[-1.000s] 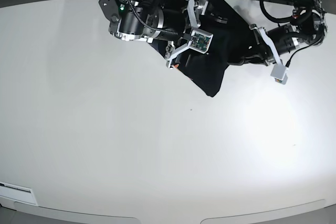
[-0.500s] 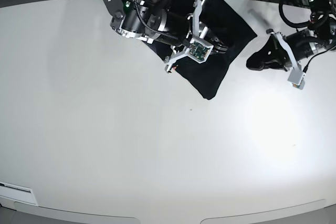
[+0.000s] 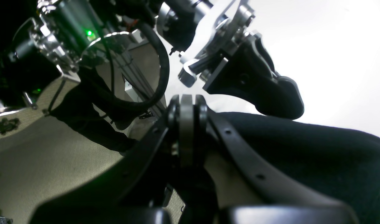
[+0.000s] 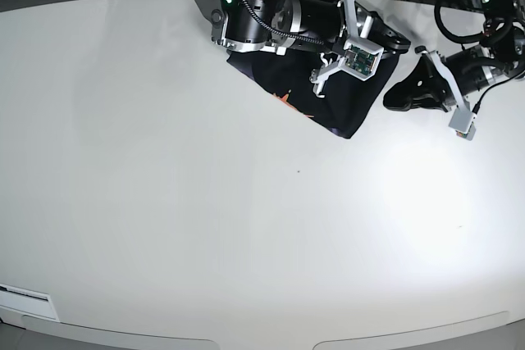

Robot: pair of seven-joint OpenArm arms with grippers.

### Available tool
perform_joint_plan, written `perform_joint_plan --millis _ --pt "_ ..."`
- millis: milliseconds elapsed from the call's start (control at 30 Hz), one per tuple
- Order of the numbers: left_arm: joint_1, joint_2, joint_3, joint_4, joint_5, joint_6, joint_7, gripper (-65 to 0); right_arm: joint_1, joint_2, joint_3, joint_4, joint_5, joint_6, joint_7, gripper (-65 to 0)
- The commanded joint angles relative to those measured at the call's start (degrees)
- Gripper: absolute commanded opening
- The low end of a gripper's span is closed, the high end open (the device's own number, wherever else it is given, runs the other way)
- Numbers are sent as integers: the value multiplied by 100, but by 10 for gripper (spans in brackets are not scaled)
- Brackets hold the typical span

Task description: Fold the T-shirt properly

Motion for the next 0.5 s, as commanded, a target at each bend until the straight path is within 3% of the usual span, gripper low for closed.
perform_joint_plan --millis 0,300,467 --pt "-33 -109 -48 92 -160 -54 -131 -650 46 -76 -26 94 125 13 151 -650" --pt "-37 -109 -48 92 -160 -54 -306 -650 48 -81 -26 -190 125 31 245 -650" --pt "-37 -109 -48 92 -160 -54 -306 -650 136 -138 -28 -909 101 284 367 -650"
